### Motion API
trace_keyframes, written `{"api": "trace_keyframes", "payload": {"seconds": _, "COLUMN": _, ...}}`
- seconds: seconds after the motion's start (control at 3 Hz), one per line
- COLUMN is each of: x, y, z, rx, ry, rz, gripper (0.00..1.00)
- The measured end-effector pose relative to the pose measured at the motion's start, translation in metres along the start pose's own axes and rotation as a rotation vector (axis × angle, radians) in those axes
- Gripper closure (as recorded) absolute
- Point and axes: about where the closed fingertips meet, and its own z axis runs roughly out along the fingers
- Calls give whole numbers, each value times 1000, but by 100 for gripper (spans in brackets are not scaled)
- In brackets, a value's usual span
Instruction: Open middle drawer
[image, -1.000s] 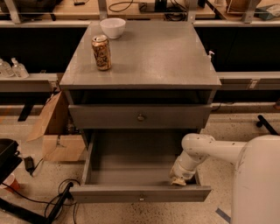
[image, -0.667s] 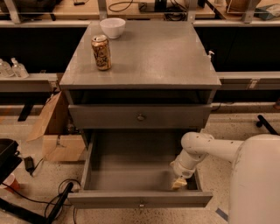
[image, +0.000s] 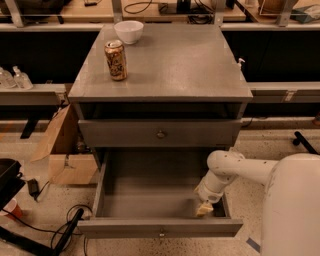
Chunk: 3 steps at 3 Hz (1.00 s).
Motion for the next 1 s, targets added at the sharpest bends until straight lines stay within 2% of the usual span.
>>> {"api": "trace_keyframes", "payload": {"seconds": 0.67, "x": 0, "y": -4, "z": 0, "rx": -22, "ry": -5, "rz": 7, "gripper": 65}}
{"api": "trace_keyframes", "payload": {"seconds": 1.0, "x": 10, "y": -21, "z": -51, "rx": 9, "ry": -8, "rz": -4, "gripper": 88}}
